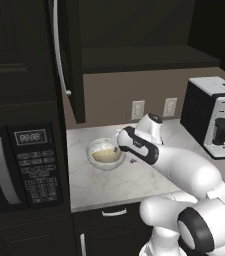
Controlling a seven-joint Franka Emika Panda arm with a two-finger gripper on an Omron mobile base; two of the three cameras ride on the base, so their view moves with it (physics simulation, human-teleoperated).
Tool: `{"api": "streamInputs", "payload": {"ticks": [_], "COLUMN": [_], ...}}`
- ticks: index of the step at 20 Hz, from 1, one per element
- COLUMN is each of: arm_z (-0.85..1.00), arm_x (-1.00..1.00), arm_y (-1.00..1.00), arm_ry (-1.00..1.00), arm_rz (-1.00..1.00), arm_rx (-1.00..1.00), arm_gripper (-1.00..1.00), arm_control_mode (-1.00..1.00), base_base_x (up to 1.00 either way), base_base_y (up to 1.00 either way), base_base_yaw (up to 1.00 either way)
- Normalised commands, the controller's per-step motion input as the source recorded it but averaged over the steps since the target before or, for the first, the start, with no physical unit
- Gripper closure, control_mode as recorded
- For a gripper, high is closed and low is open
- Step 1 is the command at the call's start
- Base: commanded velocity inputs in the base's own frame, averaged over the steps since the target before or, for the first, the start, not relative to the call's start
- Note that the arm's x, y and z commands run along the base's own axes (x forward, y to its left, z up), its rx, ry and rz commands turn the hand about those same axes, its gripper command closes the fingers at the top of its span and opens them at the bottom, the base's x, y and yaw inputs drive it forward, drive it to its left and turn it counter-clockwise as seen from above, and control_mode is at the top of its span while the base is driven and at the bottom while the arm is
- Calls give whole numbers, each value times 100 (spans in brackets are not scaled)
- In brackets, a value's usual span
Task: Pick up the bowls on the counter and stack them on top of one another in the open cabinet. Place the smaller bowl on top of the larger bowl.
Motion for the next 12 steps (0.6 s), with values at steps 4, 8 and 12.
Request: {"api": "streamInputs", "payload": {"ticks": [4,8,12], "arm_z": [-20,-17,-4], "arm_x": [9,9,16], "arm_y": [7,8,4], "arm_ry": [6,7,3], "arm_rz": [-4,-4,-3], "arm_rx": [0,0,0], "arm_gripper": [-100,-100,-100], "arm_control_mode": [-100,-100,-100], "base_base_x": [0,0,0], "base_base_y": [0,0,0], "base_base_yaw": [0,0,0]}}
